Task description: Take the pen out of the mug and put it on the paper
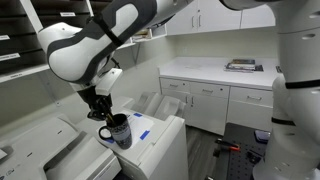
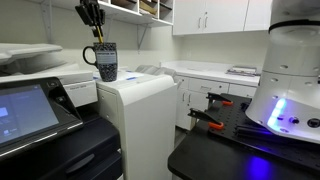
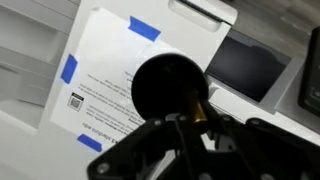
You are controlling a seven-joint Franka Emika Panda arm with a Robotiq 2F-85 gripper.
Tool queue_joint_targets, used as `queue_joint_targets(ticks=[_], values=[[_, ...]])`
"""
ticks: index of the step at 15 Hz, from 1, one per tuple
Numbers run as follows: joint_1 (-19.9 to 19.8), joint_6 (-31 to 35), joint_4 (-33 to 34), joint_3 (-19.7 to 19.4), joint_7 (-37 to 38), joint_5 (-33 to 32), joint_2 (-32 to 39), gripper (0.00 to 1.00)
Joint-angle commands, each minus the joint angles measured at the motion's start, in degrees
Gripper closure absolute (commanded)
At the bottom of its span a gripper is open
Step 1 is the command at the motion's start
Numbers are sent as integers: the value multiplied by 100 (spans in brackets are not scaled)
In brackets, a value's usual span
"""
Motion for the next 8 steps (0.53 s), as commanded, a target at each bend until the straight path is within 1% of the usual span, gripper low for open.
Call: queue_joint_targets(ticks=[1,8], values=[[-13,-191,37,-34,37,-45,-182,95],[-149,-16,-52,-69,-55,62,-948,95]])
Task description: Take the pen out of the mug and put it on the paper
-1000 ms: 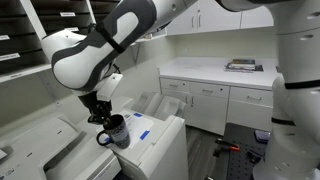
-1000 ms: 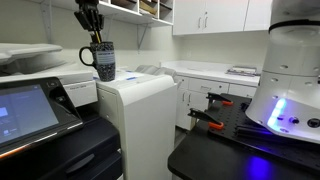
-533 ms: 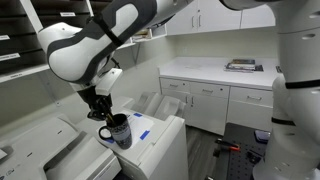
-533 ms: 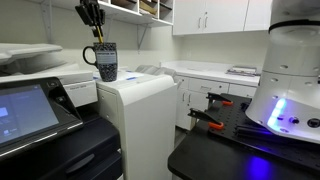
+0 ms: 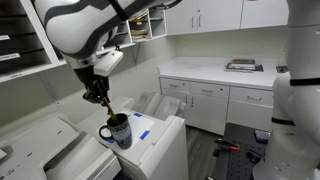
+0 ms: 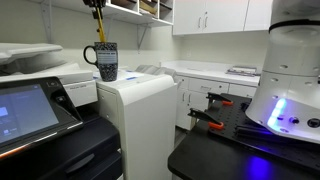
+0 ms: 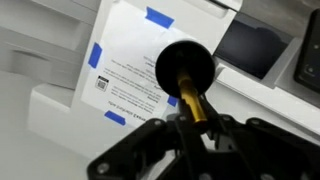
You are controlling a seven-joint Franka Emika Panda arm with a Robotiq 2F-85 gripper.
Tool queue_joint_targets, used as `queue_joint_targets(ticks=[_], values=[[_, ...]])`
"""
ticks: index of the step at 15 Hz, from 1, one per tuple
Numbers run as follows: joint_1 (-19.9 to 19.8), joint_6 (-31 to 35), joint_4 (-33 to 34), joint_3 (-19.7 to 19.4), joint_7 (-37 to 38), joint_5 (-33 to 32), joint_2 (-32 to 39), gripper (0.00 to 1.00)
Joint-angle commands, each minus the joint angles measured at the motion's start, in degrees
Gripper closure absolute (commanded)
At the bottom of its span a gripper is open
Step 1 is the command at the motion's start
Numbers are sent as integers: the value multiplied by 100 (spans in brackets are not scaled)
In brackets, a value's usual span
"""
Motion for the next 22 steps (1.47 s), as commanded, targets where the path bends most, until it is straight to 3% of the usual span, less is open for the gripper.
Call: queue_joint_targets(ticks=[1,6,9,15,18,22], values=[[-106,41,-105,-9,-89,117,-467,95],[-284,-10,-43,-81,-115,399,-941,95],[-475,-573,195,-264,-161,561,-875,95],[-948,-2247,701,-687,-467,1032,11,95],[-1099,-2535,905,-758,-464,1274,563,95],[-1189,-2402,1146,-787,-286,1406,1235,95]])
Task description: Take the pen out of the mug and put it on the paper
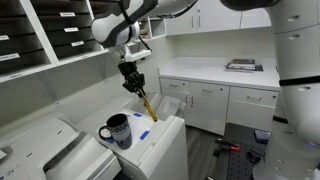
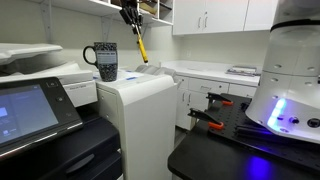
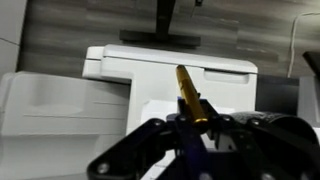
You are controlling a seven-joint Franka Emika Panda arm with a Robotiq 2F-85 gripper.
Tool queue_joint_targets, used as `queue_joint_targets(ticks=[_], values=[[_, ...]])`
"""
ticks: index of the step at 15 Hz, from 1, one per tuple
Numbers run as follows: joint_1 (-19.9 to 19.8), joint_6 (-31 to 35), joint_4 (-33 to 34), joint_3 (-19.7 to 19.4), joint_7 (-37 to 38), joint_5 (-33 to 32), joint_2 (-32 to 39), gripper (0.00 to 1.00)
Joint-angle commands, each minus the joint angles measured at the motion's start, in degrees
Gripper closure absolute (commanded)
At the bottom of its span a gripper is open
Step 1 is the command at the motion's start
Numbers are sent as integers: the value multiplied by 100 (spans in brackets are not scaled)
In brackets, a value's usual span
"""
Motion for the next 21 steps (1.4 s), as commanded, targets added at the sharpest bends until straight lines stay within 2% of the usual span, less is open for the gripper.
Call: queue_joint_targets(ticks=[1,5,6,7,8,14,15,18,21], values=[[-53,-157,482,-33,171,129,551,95],[-66,997,381,-1,191,177,705,94],[-54,1374,309,2,206,171,681,56],[-42,1733,244,6,214,158,651,55],[-42,1992,216,18,202,164,634,50],[-44,2783,-1,53,139,183,499,5],[-31,2909,-79,59,128,158,431,0],[23,3171,-360,105,26,59,124,0],[78,3024,-663,170,-120,78,-320,0]])
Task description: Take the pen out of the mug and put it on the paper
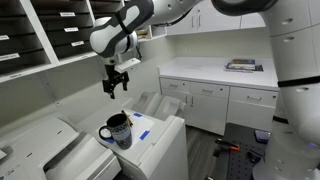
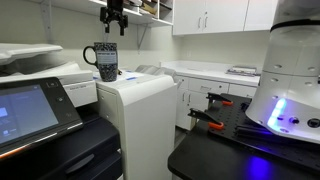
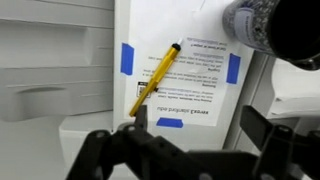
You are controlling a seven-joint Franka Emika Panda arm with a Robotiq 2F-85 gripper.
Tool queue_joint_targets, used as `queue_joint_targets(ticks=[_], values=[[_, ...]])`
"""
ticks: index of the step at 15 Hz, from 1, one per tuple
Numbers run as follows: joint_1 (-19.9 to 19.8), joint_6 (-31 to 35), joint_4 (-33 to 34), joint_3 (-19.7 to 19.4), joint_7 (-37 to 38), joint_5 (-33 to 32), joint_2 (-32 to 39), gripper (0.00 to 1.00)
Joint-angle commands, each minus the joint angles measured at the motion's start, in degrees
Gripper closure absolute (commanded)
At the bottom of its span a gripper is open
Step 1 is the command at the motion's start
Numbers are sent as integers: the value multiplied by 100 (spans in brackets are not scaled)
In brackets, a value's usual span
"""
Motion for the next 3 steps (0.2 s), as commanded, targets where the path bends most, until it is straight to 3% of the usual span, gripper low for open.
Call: queue_joint_targets(ticks=[1,3], values=[[47,8,-603,45,-151,-30,-644,0],[103,-41,-812,32,-67,-155,-925,0]])
